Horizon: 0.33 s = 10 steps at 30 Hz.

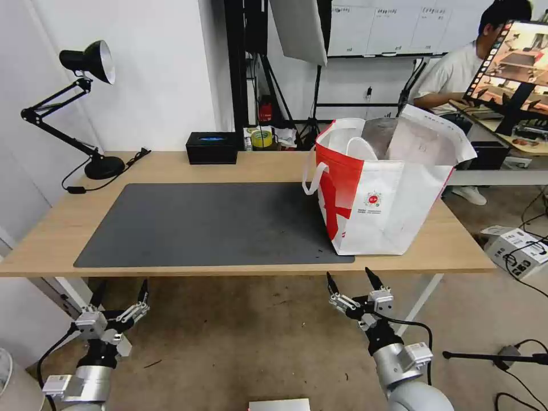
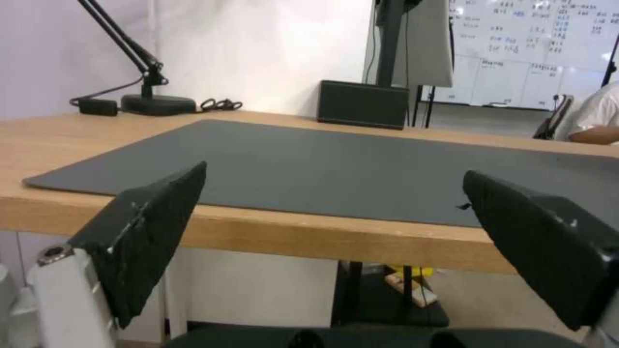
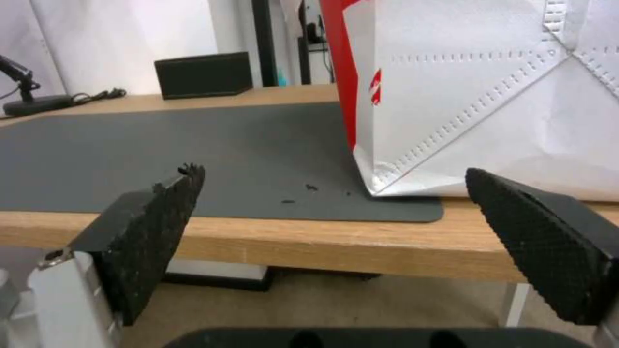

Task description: Pick up the trash from the table and place it into the takeout bag.

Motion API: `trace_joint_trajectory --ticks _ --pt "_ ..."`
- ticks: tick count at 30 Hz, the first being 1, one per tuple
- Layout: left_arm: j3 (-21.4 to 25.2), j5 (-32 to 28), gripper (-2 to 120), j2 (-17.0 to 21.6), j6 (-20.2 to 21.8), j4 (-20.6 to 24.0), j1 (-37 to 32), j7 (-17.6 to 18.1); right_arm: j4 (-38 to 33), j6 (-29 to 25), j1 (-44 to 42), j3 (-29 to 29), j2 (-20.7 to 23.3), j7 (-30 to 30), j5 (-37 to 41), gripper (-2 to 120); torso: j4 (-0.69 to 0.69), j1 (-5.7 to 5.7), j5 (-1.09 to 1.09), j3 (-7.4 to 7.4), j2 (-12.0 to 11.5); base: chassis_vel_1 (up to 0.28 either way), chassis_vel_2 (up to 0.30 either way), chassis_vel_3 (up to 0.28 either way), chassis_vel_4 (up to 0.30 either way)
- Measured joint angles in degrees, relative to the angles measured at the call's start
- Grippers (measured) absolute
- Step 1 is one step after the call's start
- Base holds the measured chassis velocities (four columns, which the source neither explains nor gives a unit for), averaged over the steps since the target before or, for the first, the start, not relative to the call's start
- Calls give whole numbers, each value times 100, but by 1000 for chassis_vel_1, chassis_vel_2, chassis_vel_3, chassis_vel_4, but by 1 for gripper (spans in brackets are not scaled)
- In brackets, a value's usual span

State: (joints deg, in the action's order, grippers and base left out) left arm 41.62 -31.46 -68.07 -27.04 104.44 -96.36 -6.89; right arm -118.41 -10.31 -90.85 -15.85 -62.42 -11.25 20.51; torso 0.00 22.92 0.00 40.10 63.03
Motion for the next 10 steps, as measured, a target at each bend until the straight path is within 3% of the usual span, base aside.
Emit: trace_joint_trajectory --ticks 10 --pt "-4 -4 100 3 2 1 3 2 0 0 0 0 0 0 0 100 0 0 0 0 0 0 0 0 0"
